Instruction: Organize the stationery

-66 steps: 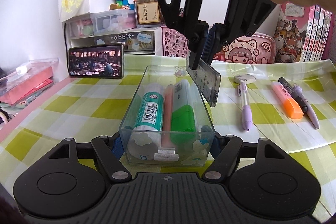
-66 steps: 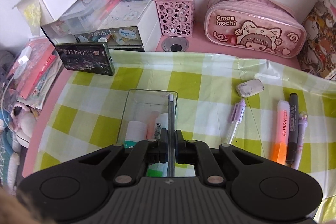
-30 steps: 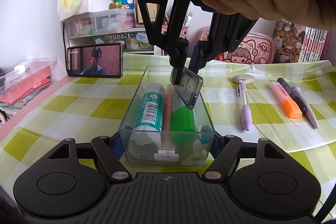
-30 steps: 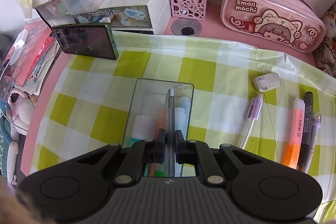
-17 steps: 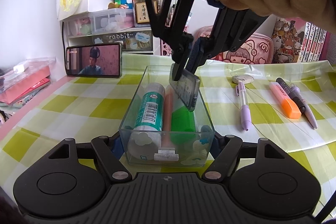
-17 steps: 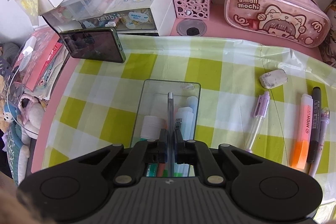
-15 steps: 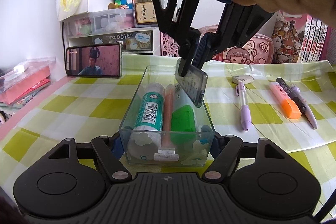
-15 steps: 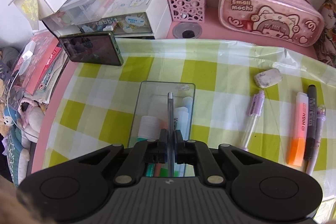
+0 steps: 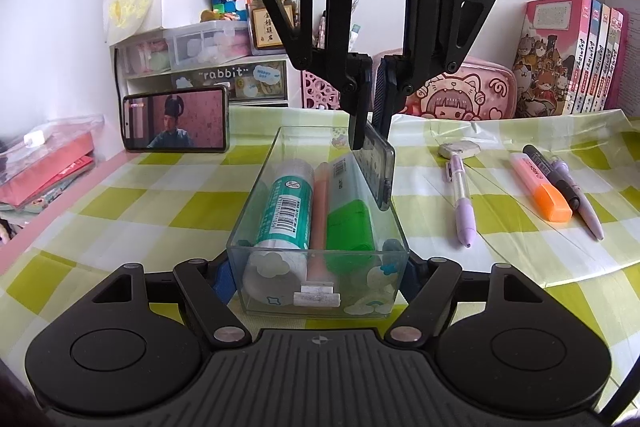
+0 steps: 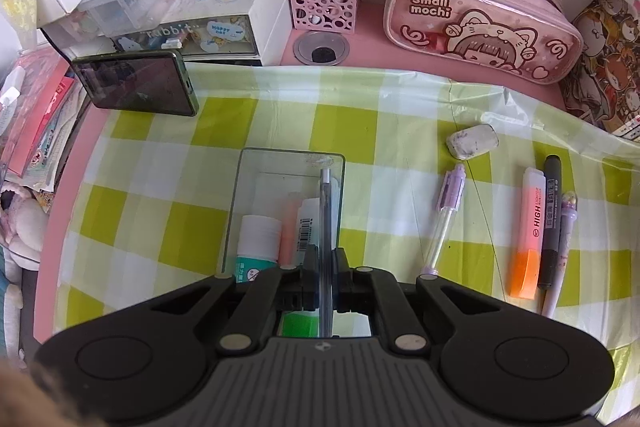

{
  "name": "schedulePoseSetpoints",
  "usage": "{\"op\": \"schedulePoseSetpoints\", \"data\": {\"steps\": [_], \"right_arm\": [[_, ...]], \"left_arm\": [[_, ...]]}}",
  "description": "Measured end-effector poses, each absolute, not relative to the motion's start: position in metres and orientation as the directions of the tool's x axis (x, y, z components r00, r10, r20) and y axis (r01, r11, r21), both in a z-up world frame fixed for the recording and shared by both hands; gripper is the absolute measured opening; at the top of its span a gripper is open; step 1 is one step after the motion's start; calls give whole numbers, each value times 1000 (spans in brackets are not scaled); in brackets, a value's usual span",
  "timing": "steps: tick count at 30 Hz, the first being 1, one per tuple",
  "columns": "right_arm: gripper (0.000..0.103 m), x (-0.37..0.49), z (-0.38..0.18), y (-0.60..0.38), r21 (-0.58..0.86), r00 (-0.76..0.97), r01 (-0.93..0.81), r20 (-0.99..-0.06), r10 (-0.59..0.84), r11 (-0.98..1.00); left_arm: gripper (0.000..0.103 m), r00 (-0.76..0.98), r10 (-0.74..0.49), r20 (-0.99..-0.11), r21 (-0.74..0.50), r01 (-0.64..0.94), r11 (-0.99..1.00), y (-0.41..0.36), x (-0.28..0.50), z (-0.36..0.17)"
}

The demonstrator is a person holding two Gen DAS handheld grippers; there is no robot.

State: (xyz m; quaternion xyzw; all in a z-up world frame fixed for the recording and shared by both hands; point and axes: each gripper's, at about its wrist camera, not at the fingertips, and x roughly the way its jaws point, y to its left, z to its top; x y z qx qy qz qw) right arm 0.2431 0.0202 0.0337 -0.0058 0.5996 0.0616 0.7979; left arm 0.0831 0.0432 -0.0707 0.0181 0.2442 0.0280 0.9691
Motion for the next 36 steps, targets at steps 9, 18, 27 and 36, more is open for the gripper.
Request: {"op": "schedulePoseSetpoints", "data": {"steps": [9, 18, 27, 36], "right_arm": [[19, 233, 27, 25, 8, 264, -148, -963, 48, 989], [19, 230, 38, 11, 76, 328, -168, -936, 128, 983], [13, 227, 27, 7, 101, 393, -214, -902, 180, 972], [14, 218, 42, -19, 187, 428, -228, -862, 271, 955]], "left_arm": [[73, 883, 44, -467, 51, -23, 998, 43, 81, -71], [73, 882, 48, -468, 57, -24, 998, 43, 82, -71], [73, 880, 48, -472, 54, -26, 998, 44, 83, -71], [73, 880, 45, -473, 48, -25, 999, 44, 83, -71]]}}
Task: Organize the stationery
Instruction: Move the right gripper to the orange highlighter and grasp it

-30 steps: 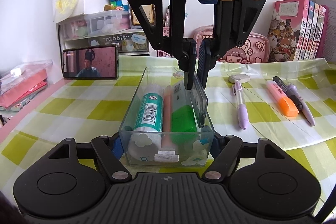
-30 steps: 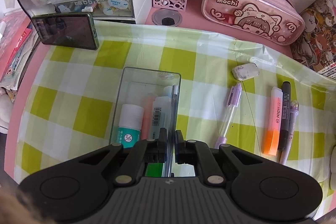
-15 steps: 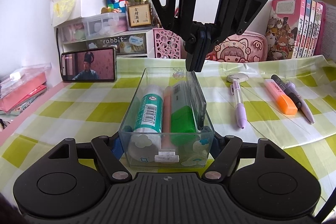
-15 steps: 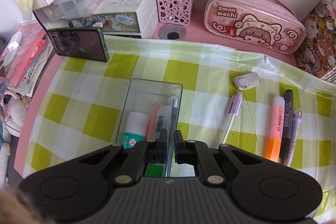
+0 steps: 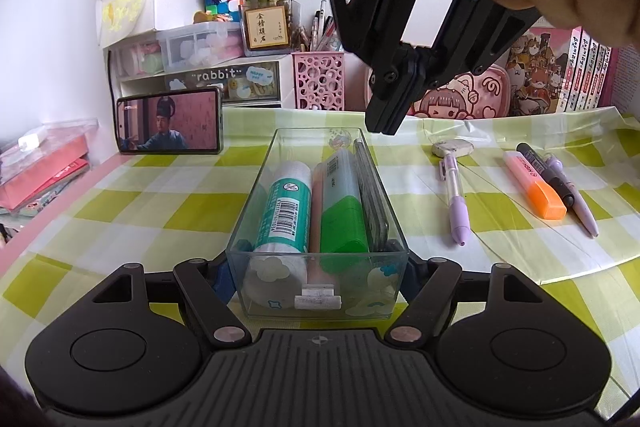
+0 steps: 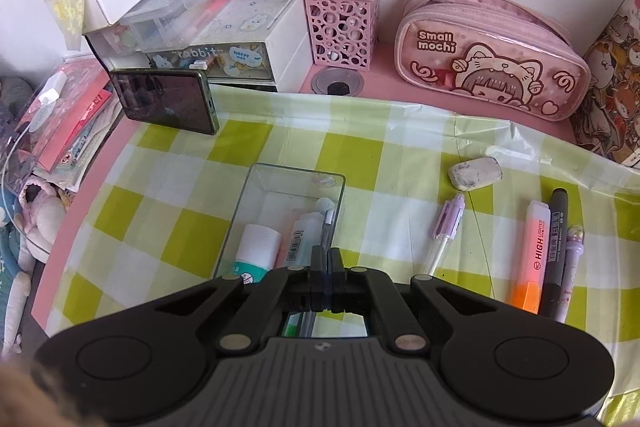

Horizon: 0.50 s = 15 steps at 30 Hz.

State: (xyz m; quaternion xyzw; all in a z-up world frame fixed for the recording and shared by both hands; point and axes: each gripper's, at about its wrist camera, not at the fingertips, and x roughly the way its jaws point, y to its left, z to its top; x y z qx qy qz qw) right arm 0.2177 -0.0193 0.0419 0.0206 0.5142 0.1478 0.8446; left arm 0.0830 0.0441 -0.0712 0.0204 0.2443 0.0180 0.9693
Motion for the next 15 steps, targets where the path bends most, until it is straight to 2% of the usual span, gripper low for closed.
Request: {"op": "schedulePoseSetpoints", "data": {"steps": [6, 12, 15], "right_arm": [[16, 210, 46, -55, 218, 512, -224, -803, 305, 950], [26, 221, 21, -98, 220, 536, -134, -804, 258, 966], [26, 225, 7, -115, 237, 523, -106, -813, 257, 966]], "left_arm": [[73, 882, 52, -469, 51, -31, 998, 42, 82, -71], [73, 876, 50, -479, 30, -41, 999, 44, 81, -71], [73, 876, 59, -478, 30, -51, 998, 42, 80, -71]]}}
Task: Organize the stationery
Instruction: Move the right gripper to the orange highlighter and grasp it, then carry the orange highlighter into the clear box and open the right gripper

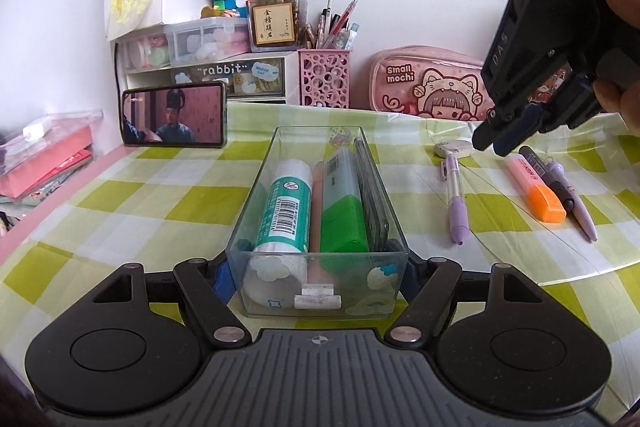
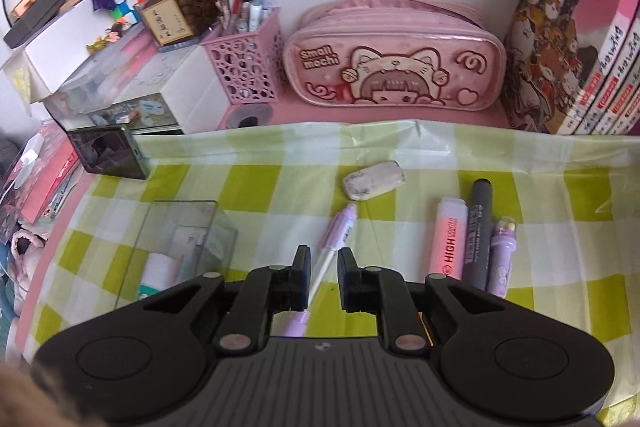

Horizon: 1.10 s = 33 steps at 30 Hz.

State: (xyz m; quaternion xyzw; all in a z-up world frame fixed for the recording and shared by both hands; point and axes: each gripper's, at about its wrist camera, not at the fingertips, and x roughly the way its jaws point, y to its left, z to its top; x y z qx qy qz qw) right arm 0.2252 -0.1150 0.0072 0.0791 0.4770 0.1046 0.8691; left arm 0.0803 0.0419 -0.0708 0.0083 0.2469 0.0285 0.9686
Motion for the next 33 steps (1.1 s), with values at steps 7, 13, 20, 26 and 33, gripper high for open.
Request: {"op": "schedulePoseSetpoints", "data": {"steps": [7, 13, 20, 26, 33], "right_arm": [[32, 238, -5, -145, 256, 518, -43, -821, 241, 966], [36, 247, -7, -171, 206, 518, 10, -838, 171, 978], [36, 251, -14, -164, 126, 514, -36, -848, 127, 991], [35, 247, -19, -137, -5, 487, -100, -872, 44, 995], [36, 247, -27, -133, -28, 491, -64, -871, 8, 998]], "left_arm": [[73, 874, 67, -481, 26, -62, 998, 40, 80, -71], [73, 874, 62, -483, 22, -59, 998, 41, 81, -71], [73, 874, 61, -482, 22, -58, 998, 41, 82, -70], [73, 874, 60, -482, 22, -57, 998, 42, 82, -70], [73, 874, 60, -482, 22, -57, 998, 42, 83, -70]]}}
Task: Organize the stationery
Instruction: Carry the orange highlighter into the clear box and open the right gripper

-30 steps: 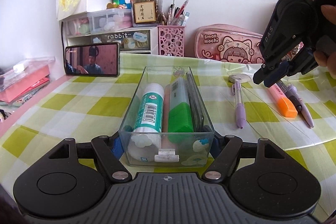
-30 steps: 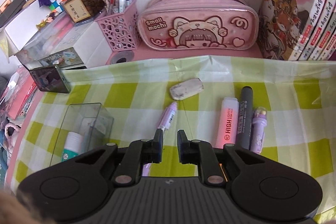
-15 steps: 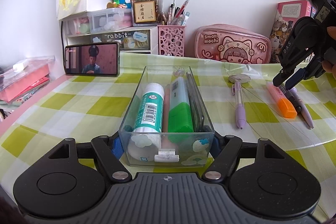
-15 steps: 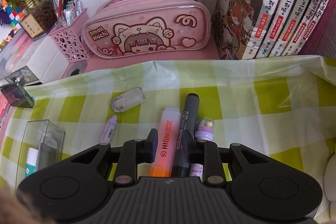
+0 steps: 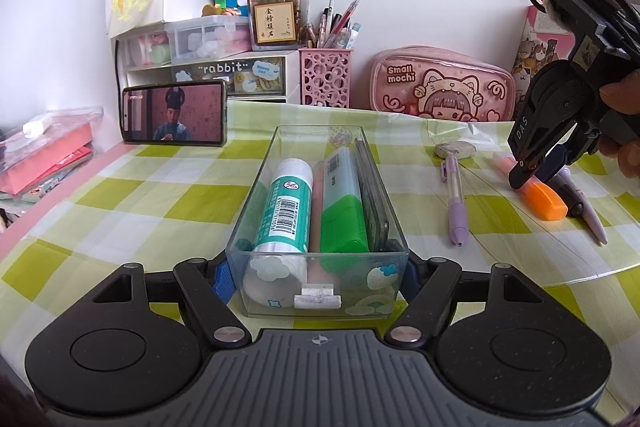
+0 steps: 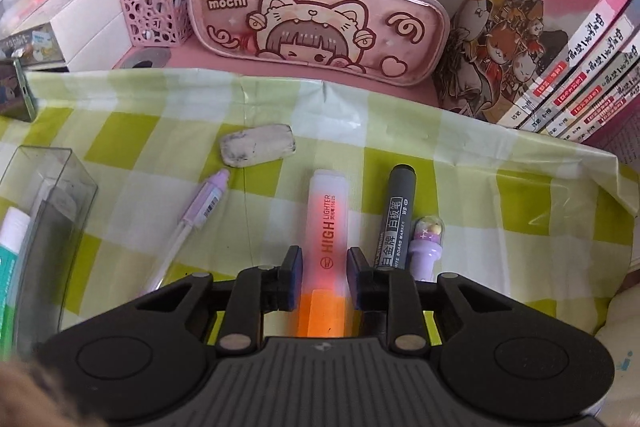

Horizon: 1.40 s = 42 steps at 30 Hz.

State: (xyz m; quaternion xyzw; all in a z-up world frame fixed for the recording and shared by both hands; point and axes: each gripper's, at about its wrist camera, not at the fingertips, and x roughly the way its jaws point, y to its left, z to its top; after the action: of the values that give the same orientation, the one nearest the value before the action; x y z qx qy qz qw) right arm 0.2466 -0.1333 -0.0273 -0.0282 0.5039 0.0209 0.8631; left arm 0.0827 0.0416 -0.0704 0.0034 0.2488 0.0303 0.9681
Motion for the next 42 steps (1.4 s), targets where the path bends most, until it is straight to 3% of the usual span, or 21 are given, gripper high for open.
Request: {"op": "schedulePoseSetpoints", "data": {"steps": [5, 14, 30, 42], "right_arm": [[36, 241, -16, -145, 145, 498, -39, -855, 145, 989], [36, 221, 24, -87, 380, 447, -181, -790, 420, 907], [36, 224, 23, -22, 341, 363, -189, -847, 389, 921], [34, 219, 24, -18, 345, 372, -240, -830, 414, 907]], "left_arm": [[73, 874, 60, -481, 22, -57, 998, 41, 84, -70], [73, 874, 61, -481, 22, -57, 998, 41, 84, -70], [73, 874, 58, -482, 21, -55, 998, 40, 85, -70], [73, 875, 58, -481, 21, -55, 998, 40, 86, -70]]}}
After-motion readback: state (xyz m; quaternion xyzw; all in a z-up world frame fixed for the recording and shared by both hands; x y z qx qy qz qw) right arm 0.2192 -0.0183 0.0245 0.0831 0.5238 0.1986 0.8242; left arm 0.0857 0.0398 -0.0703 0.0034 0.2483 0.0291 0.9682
